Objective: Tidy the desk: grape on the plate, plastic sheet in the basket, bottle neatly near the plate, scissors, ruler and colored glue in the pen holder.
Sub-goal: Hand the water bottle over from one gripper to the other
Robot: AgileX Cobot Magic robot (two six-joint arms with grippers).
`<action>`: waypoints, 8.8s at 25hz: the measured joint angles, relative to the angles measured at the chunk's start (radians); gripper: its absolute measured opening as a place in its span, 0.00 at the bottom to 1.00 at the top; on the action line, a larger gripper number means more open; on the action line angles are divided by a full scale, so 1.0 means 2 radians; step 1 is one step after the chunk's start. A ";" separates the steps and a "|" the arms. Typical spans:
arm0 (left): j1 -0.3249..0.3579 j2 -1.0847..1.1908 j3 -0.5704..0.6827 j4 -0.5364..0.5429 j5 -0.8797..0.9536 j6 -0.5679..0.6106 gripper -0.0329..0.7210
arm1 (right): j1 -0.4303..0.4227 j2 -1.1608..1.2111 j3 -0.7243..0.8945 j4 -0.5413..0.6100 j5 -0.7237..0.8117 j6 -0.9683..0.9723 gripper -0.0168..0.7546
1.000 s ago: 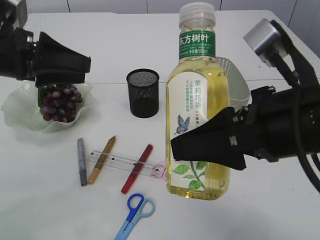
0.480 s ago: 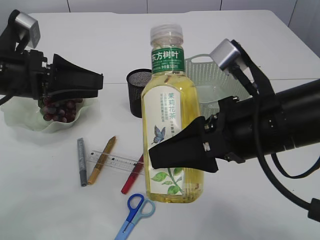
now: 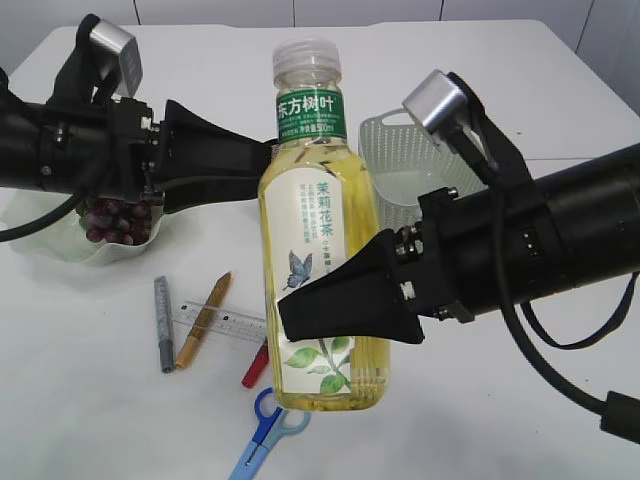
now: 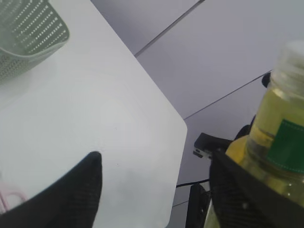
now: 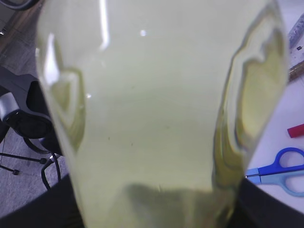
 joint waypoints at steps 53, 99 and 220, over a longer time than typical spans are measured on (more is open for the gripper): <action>0.074 -0.169 0.066 0.037 0.007 -0.068 0.52 | 0.000 0.000 -0.001 0.023 -0.018 -0.021 0.56; -0.073 -0.077 0.041 -0.055 0.006 -0.054 0.81 | 0.000 0.000 -0.001 0.012 0.076 0.032 0.56; -0.058 -0.035 0.026 -0.055 0.030 -0.024 0.41 | -0.001 0.004 -0.004 0.023 0.055 0.112 0.86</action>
